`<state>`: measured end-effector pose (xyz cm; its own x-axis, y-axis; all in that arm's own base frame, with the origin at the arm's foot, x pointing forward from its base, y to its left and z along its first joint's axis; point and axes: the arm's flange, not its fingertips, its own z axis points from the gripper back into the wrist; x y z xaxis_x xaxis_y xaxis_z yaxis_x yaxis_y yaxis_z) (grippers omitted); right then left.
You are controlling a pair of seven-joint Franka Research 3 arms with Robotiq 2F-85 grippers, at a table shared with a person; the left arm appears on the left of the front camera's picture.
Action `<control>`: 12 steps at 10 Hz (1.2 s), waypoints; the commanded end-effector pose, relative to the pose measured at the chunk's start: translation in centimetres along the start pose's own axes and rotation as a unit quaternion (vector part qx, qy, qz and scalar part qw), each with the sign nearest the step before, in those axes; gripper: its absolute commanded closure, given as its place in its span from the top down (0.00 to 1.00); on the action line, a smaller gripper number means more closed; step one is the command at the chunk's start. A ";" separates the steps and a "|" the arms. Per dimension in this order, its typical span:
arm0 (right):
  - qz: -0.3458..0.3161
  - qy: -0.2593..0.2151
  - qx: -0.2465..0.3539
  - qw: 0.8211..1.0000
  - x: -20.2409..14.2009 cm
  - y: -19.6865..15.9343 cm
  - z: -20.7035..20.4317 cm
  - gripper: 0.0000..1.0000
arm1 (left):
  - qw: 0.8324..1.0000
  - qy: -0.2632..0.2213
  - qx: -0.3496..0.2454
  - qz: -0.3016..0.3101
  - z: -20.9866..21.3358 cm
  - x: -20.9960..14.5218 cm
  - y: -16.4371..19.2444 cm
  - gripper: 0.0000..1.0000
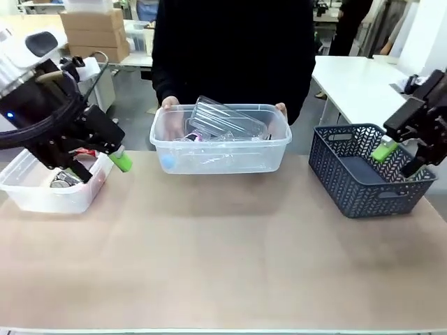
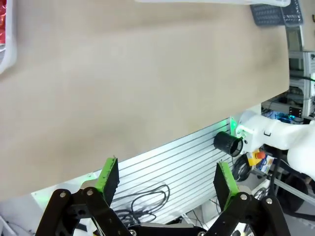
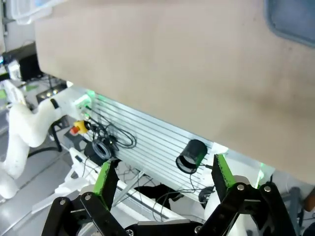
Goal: Sort the waste into each basket.
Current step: Release the Organizing box you were holding.
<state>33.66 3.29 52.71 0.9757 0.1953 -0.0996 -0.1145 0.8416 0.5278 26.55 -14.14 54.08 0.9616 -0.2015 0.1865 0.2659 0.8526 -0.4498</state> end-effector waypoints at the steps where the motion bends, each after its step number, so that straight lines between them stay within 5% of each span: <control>1: 0.040 0.035 0.156 0.986 -0.7 -2.5 1.3 1.00 | 0.997 0.000 -0.074 -0.031 0.3 -1.6 1.1 1.00; 2: 0.043 0.054 0.314 0.947 -2.2 -5.8 3.2 1.00 | 0.985 -0.012 -0.170 -0.029 2.3 -3.6 3.8 1.00; 4: -0.037 0.030 0.579 0.814 -4.2 -12.3 5.9 1.00 | 0.914 -0.100 -0.394 0.001 4.6 -6.9 11.5 1.00; 6: -0.070 0.000 0.647 0.760 -4.1 -15.6 6.1 1.00 | 0.862 -0.156 -0.480 0.034 3.9 -7.1 15.8 1.00; 7: -0.130 -0.043 0.640 0.756 -3.3 -15.4 5.8 1.00 | 0.861 -0.161 -0.472 0.094 3.4 -6.0 16.6 1.00; 8: -0.214 -0.112 0.578 0.780 -1.8 -13.8 4.9 1.00 | 0.919 -0.128 -0.374 0.016 10.4 -4.4 14.3 1.00; 9: -0.041 0.025 0.503 0.863 -5.6 -16.8 5.0 1.00 | 0.919 -0.128 -0.374 0.016 10.4 -4.4 14.3 1.00; 12: -0.041 0.025 0.503 0.863 -5.6 -16.8 5.0 1.00 | 0.919 -0.128 -0.374 0.016 10.4 -4.4 14.3 1.00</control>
<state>31.56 -12.98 48.45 0.9588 0.1747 -0.2239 0.2291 -0.0097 0.9734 25.54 3.48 55.80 0.9574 0.0143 0.2883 0.2720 0.2904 -0.9175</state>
